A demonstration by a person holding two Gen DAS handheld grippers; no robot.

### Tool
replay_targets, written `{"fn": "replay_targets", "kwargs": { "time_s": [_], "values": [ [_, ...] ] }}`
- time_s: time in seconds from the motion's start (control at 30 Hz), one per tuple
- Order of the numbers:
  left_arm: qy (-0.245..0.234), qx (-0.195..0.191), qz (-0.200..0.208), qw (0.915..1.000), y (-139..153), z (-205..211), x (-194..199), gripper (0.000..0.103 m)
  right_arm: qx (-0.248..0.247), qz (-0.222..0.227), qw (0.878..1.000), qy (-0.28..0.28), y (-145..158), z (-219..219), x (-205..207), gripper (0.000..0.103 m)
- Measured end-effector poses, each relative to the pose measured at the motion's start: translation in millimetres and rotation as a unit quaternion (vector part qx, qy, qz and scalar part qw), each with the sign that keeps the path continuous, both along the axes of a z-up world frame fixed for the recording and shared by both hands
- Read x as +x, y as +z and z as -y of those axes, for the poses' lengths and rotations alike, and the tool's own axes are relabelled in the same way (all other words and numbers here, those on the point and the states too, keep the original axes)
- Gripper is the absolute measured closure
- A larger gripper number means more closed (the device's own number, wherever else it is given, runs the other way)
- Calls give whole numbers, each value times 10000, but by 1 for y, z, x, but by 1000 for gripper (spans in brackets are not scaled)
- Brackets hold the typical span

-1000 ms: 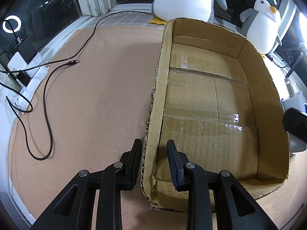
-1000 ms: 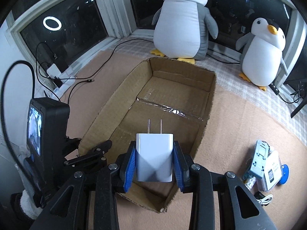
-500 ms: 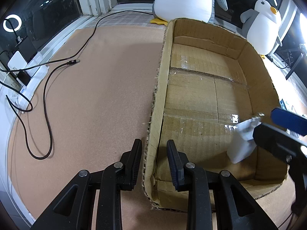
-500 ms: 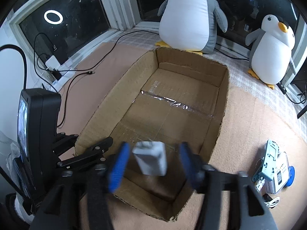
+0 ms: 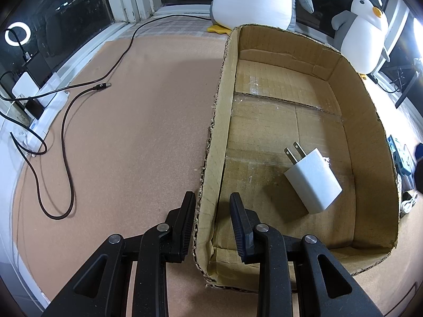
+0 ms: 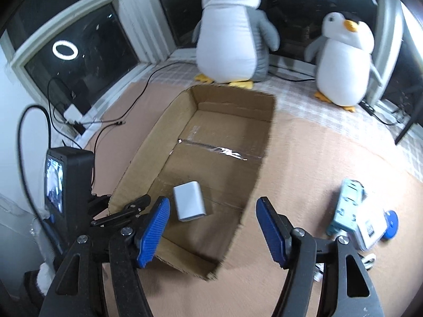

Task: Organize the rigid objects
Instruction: 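Move the right gripper back and grasp the white USB cable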

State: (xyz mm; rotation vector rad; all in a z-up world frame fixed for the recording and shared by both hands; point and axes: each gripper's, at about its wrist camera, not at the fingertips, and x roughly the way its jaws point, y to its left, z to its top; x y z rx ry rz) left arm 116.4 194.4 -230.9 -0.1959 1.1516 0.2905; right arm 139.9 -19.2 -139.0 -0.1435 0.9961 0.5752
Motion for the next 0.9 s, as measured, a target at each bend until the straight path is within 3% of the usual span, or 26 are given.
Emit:
{"fn": "replay_targets", "kwargs": {
  "time_s": [0.43, 0.67, 0.9],
  "values": [
    [-31, 28, 12, 10000, 0, 1, 1, 74, 364, -328, 9891, -1391, 7, 127, -1, 39],
    [-30, 30, 13, 10000, 1, 1, 2, 74, 362, -748, 9706, -2260, -19, 188, 1, 39],
    [-33, 22, 15, 10000, 1, 1, 2, 74, 576, -1230, 9513, -2766, -50, 209, 11, 39]
  ]
}}
